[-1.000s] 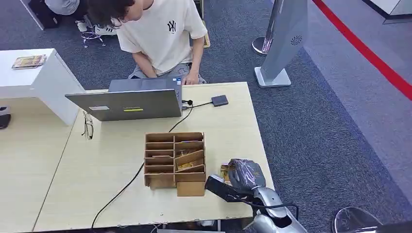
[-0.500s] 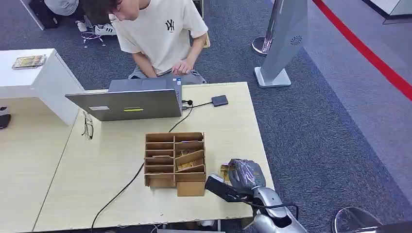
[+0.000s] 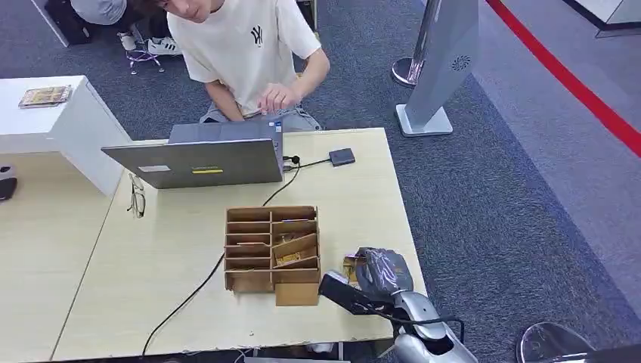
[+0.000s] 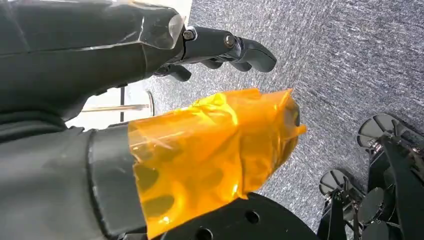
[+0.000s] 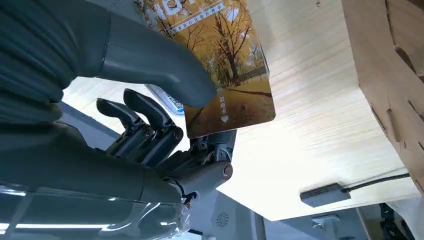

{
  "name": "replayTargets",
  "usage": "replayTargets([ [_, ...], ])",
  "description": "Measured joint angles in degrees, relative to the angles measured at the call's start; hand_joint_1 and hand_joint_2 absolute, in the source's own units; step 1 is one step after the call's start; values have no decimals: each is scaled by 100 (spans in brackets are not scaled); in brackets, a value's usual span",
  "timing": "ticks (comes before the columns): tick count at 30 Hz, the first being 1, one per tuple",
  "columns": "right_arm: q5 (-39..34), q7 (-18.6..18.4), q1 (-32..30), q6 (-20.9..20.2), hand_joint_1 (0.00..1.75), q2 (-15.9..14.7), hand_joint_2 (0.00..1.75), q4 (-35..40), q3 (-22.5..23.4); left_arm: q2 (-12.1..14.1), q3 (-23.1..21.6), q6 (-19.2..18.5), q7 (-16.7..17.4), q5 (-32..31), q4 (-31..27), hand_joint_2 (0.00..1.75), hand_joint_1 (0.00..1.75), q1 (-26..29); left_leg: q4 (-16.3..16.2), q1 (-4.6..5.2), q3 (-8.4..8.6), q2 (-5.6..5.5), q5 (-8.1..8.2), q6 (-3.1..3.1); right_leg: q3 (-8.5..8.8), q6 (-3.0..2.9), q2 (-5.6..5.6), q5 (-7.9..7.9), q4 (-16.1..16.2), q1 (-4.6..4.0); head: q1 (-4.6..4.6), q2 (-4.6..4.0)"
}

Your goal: Pass the card to the sensor for recognition and then transmit it.

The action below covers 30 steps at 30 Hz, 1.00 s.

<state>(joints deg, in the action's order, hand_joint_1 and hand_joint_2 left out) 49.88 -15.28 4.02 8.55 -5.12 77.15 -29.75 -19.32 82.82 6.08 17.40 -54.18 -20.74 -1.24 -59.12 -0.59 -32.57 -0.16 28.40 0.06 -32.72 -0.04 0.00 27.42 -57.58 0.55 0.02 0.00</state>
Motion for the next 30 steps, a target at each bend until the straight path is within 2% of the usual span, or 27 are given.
replayTargets([
  [30, 52, 0, -1, -11, 175, 9, 175, 0, 0, 0, 0, -4, 0, -44, 0, 0, 0, 0, 0, 0, 1, 0, 0, 0, 1, 0, 0, 0, 0, 0, 0, 0],
])
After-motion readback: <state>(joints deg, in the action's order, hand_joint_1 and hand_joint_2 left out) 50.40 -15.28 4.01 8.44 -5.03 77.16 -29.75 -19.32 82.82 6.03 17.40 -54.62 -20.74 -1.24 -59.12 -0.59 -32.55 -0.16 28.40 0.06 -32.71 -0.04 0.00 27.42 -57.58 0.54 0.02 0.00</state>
